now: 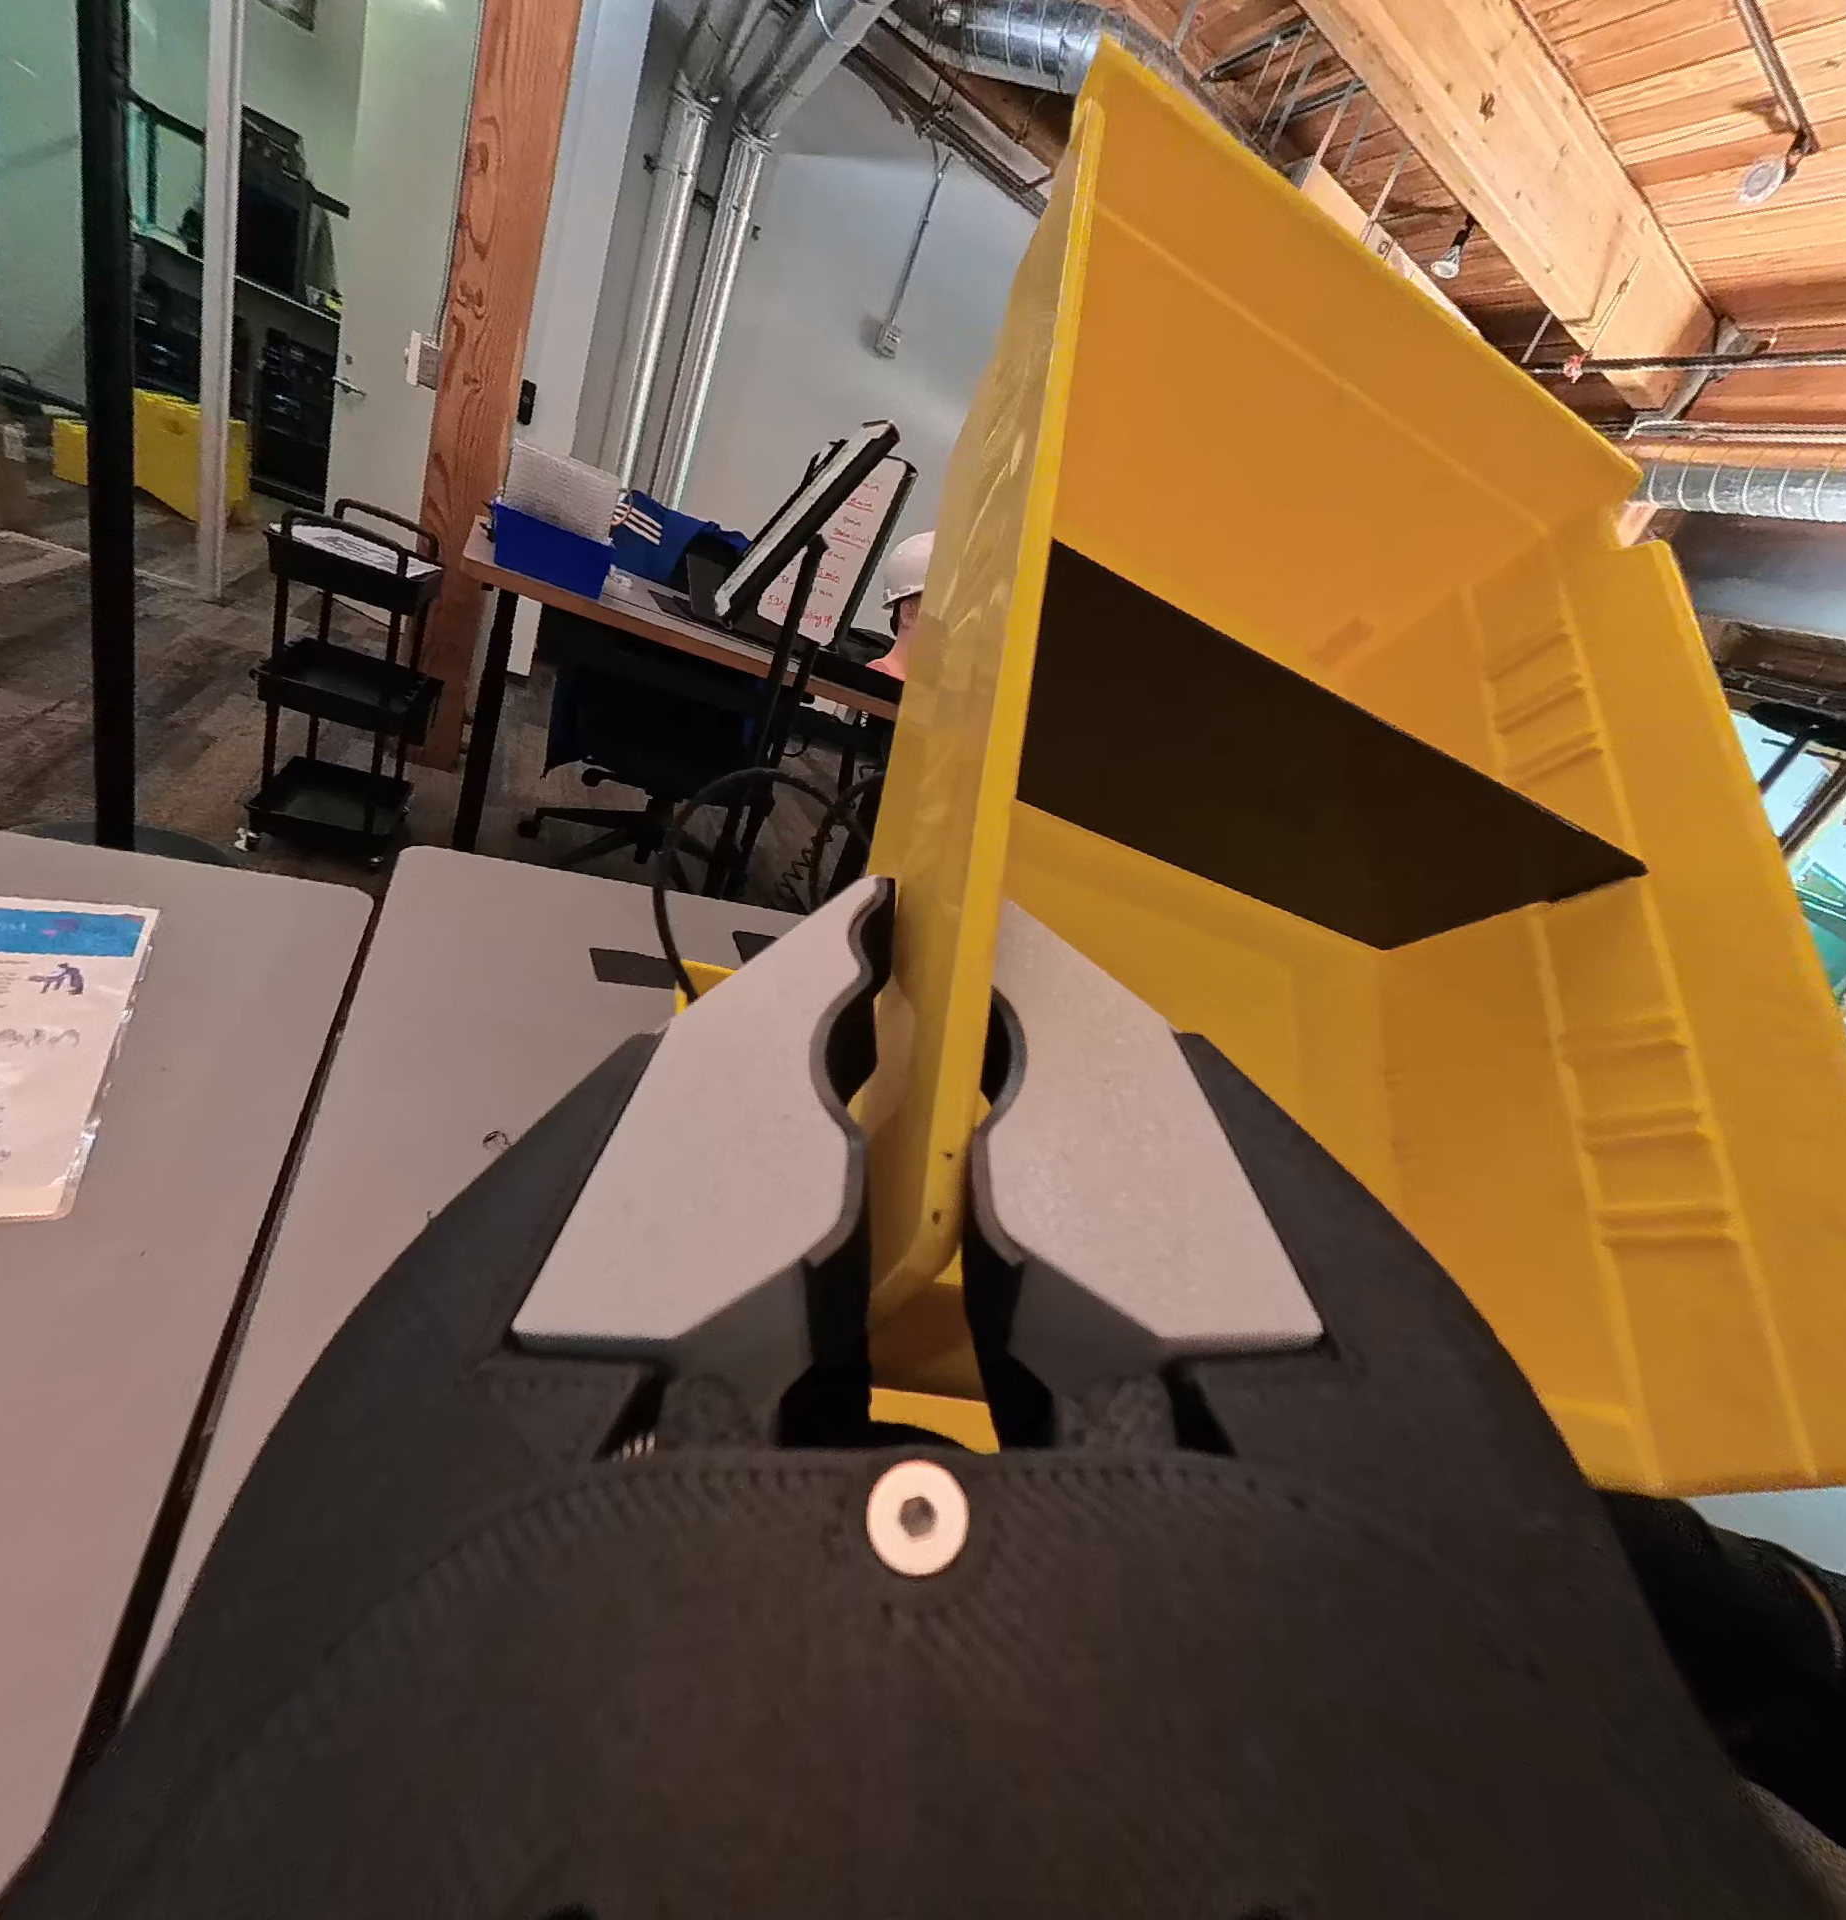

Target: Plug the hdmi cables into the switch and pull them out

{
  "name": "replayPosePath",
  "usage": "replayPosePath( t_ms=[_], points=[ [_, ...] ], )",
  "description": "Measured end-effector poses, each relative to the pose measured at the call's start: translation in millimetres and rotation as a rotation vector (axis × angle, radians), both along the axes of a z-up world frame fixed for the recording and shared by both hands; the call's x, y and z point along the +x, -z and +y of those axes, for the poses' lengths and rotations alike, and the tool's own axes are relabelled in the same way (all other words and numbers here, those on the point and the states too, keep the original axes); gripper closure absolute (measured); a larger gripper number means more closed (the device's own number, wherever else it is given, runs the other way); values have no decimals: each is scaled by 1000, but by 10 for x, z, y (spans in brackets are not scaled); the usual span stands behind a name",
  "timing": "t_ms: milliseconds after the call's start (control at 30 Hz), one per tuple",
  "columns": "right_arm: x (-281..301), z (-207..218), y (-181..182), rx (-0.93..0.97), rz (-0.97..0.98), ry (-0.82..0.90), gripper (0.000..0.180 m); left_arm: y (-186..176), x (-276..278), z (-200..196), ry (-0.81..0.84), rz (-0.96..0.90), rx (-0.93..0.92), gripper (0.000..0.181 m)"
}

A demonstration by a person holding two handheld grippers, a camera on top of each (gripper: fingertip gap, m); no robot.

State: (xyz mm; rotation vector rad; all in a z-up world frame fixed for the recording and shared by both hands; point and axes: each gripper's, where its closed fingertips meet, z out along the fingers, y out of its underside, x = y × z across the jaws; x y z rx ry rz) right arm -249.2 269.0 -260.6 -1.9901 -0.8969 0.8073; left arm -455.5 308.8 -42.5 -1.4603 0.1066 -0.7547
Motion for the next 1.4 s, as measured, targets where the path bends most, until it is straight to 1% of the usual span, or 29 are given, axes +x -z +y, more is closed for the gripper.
replayPosePath(
  t_ms=[100,200,300,433,467,500,567,633,700,800,867,1067,1167,1233,1267,1333,1400],
  points=[
    [357,-16,-211,43,37,45,109,-43,197,13,35,9,5,175],
    [871,1,-450,97,77,131,109,-73,545,46,78,37,11,175],
    [1482,-6,-674,153,123,238,107,-48,1065,96,129,86,14,175],
    [2379,-127,-993,232,222,407,100,129,1900,95,225,161,-33,175],
    [2599,-186,-1086,248,276,442,98,190,2111,81,250,181,-48,176],
    [2782,-276,-1225,266,376,450,96,255,2319,60,273,203,-61,175],
    [3115,-511,-1546,296,652,425,100,424,2722,27,306,258,-91,175],
    [3397,-709,-1699,299,821,428,97,646,3120,1,345,304,-134,176],
    [3549,-829,-1689,307,836,466,89,864,3499,-32,380,342,-169,175],
    [3577,-957,-1600,291,800,488,77,1171,4042,-94,449,358,-229,175],
    [3697,-957,-1497,302,754,564,56,1354,4305,-89,466,349,-268,175],
    [4197,-885,-1086,210,672,702,49,1884,4871,-172,516,357,-395,173],
    [4358,-830,-898,169,619,764,34,2038,5108,-290,568,371,-433,165],
    [4459,-785,-832,159,591,793,28,2119,5229,-373,595,387,-457,161],
    [4507,-760,-809,156,570,802,27,2158,5279,-408,605,381,-473,159],
    [4590,-714,-746,146,501,799,32,2225,5348,-476,625,369,-500,155],
    [4673,-673,-685,131,448,793,35,2255,5422,-579,665,342,-524,145]
  ],
)
